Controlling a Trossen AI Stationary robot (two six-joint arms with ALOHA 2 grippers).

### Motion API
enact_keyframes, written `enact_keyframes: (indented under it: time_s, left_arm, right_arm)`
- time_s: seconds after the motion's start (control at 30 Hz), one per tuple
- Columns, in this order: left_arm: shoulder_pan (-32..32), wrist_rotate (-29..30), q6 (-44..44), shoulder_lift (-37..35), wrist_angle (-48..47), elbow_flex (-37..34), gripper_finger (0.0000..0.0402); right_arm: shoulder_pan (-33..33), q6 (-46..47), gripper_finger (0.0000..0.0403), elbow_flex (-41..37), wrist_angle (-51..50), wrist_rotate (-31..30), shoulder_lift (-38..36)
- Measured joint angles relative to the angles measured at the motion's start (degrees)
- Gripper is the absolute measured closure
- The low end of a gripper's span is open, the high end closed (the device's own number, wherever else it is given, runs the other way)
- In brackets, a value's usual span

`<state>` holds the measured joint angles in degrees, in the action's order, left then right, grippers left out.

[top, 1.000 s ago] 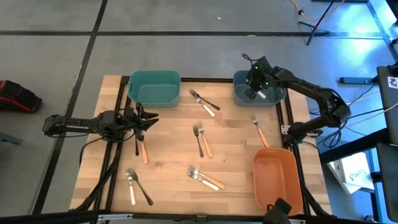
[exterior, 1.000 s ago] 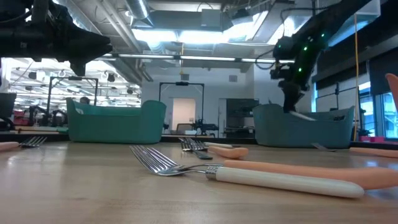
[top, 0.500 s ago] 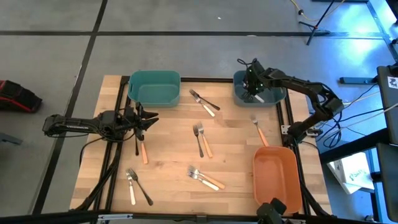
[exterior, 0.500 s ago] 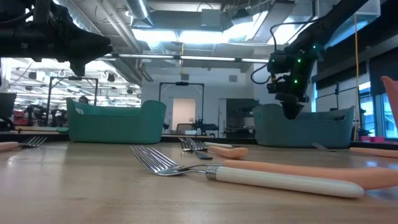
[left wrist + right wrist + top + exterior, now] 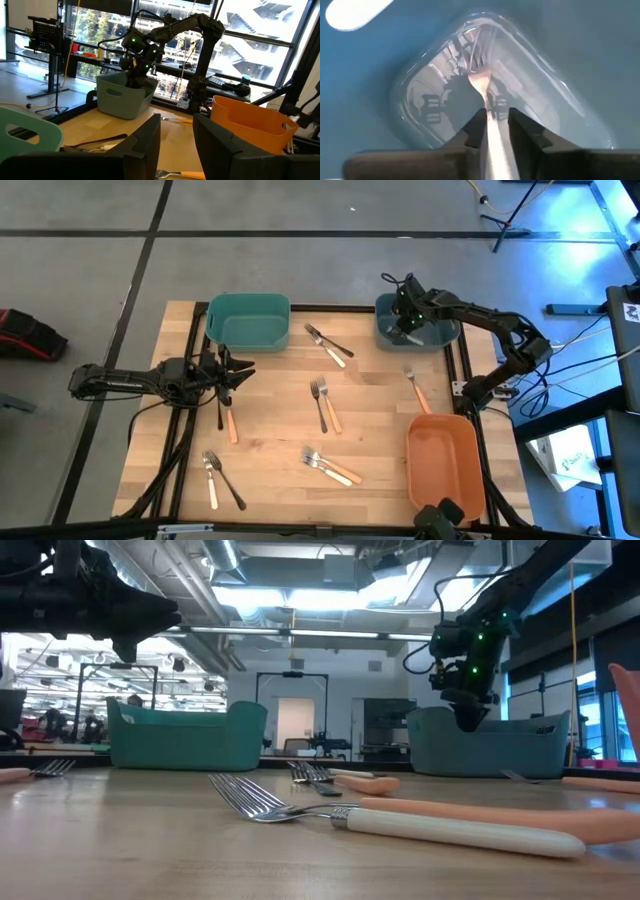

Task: Sort silverware by color (type)
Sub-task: Put the white fork into the blue bin, then put the white fork into the bin

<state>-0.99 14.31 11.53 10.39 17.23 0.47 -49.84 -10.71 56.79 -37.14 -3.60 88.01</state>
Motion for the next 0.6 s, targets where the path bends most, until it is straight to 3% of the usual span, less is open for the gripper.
enact_keyframes:
  time_s: [0.27,0.6]
  left_arm:
    - [0.02,0.0,0.0,0.0,0.0,0.0,0.0292]
    - [0.0,0.0,-0.04,0.0,0.0,0.0,0.0292]
  right_arm:
    - [2.2,-0.03,0.0295,6.98,-5.14,-1.06,-2.78]
    - [15.8,3.69,0.0299,10.63,2.24,-0.56,-4.53]
